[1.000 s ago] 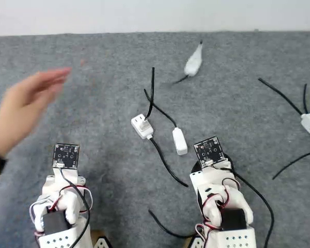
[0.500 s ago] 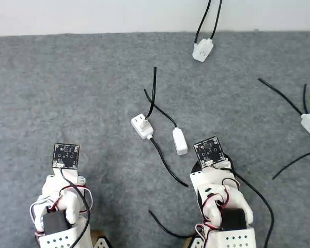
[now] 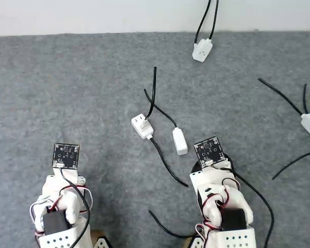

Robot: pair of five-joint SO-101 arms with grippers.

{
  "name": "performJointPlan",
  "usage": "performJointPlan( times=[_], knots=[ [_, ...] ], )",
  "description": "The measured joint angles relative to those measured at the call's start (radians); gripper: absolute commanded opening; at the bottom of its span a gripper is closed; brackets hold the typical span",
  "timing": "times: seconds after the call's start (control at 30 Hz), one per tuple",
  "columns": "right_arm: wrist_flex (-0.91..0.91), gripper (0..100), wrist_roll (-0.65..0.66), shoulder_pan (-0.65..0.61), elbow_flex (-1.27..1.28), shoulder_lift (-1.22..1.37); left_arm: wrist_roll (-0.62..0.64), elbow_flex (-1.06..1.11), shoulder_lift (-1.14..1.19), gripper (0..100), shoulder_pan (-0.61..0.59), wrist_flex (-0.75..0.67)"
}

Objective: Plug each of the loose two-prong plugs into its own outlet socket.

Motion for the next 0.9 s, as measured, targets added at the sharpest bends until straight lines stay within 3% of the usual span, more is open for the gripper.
performJointPlan(
  times=[0.23, 0.77, 0.9],
  knots=[
    [0.0, 25.2, 0.0, 0.0, 0.0, 0.0, 0.0, 0.0, 0.0, 1, 0.006, 0.0],
    [0.003, 25.2, 0.0, 0.0, 0.0, 0.0, 0.0, 0.0, 0.0, 1, 0.405, 0.0],
    [0.003, 25.2, 0.0, 0.0, 0.0, 0.0, 0.0, 0.0, 0.0, 1, 0.427, 0.0]
  ],
)
